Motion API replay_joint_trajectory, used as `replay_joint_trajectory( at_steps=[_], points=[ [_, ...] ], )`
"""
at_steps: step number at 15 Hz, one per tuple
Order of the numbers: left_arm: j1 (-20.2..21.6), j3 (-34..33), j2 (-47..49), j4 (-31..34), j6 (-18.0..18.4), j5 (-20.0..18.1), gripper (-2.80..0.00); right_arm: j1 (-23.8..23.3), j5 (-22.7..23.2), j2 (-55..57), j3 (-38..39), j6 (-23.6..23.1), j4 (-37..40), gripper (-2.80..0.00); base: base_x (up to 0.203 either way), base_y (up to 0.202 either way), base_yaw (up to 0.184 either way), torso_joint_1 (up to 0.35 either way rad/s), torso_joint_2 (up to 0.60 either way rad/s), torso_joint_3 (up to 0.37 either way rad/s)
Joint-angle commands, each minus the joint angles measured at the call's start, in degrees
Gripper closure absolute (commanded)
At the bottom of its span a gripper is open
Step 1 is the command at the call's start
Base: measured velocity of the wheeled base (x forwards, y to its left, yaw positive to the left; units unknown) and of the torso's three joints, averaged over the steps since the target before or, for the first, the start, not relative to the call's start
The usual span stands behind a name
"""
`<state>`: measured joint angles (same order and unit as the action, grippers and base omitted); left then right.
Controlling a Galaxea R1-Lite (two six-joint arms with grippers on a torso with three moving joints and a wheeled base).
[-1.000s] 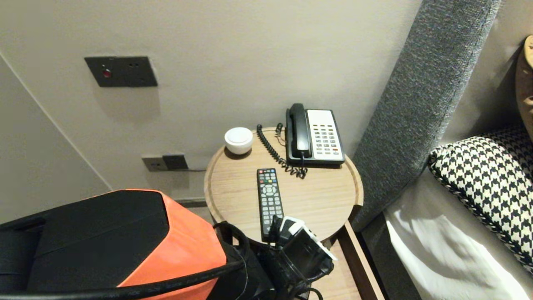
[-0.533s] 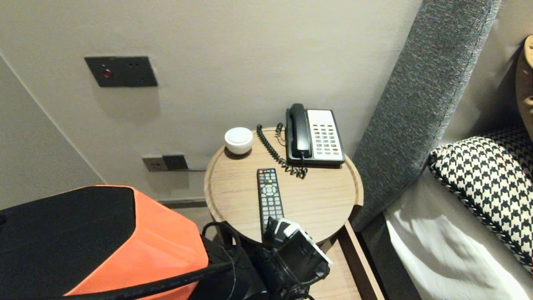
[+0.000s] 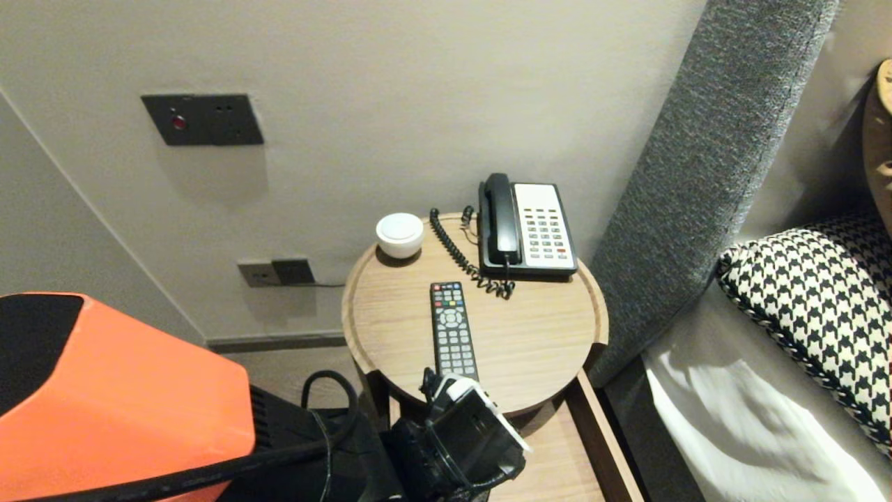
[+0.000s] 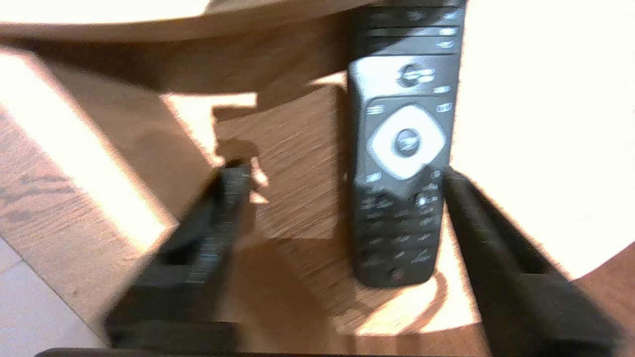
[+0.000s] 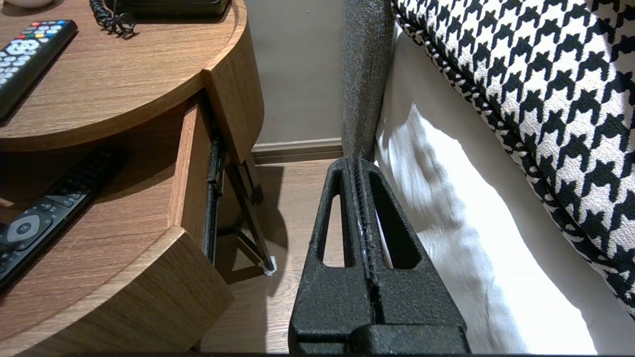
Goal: Put the remote controls on the table in the drawer one by one
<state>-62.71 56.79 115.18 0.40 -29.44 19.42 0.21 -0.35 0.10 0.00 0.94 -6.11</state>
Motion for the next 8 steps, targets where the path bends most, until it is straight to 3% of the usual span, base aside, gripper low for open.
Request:
replay_joint_trajectory(
  at_steps=[1,8],
  points=[
    [0.0,-2.0,-3.0,-0.1,-0.2,0.1,0.0,0.1,0.0,0.1,2.3,0.0,0.0,0.0,0.0,0.0,0.0,0.0,0.0,0.0],
    [0.0,-4.8,-9.0,-0.6,-0.3,0.0,0.0,0.0,0.0,0.1,2.3,0.0,0.0,0.0,0.0,0.0,0.0,0.0,0.0,0.0]
  ],
)
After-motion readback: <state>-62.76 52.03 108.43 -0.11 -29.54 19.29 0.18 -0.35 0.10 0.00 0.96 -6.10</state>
